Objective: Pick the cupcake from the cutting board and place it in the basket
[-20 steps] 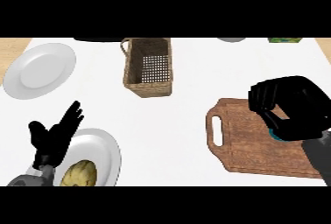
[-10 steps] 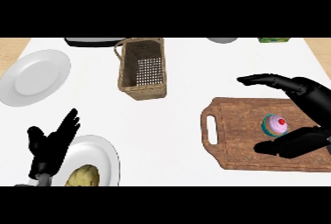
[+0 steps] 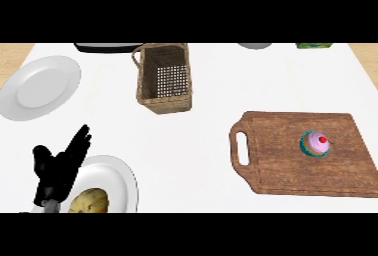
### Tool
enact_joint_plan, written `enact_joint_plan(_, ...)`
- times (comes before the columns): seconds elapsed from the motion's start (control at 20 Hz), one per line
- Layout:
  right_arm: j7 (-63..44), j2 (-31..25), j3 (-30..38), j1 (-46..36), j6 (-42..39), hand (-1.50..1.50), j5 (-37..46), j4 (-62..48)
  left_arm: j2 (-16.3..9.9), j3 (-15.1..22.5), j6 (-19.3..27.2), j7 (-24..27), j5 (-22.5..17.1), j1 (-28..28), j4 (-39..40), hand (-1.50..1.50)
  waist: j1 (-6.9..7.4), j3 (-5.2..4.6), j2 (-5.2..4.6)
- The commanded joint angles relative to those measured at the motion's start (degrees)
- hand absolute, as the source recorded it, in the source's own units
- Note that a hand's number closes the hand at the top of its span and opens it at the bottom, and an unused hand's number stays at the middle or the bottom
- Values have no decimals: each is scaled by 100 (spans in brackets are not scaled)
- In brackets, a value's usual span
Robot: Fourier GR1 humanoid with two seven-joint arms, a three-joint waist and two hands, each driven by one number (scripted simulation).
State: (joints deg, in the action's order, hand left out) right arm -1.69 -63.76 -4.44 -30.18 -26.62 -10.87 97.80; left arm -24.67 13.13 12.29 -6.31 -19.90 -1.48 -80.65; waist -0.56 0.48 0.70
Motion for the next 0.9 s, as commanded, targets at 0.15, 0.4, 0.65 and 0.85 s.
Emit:
enact_joint_plan(0.15,91,-1471,205,-356,-1995,-150,-353,-436,-4,98,-99,-366,-37,-312,329,0,69,-66,-78)
enact_joint_plan(0.4,708,-1946,272,-354,-2835,-150,133,-787,86,200,-27,-474,96,-285,255,0,95,-49,-90)
enact_joint_plan(0.65,1205,-1700,216,-303,-2879,-150,799,-1011,75,186,-65,-528,152,-362,153,0,148,-41,-96)
enact_joint_plan(0.85,1283,-1397,104,-167,-2697,-150,942,-1098,155,147,-120,-582,111,-291,243,0,156,-41,-107)
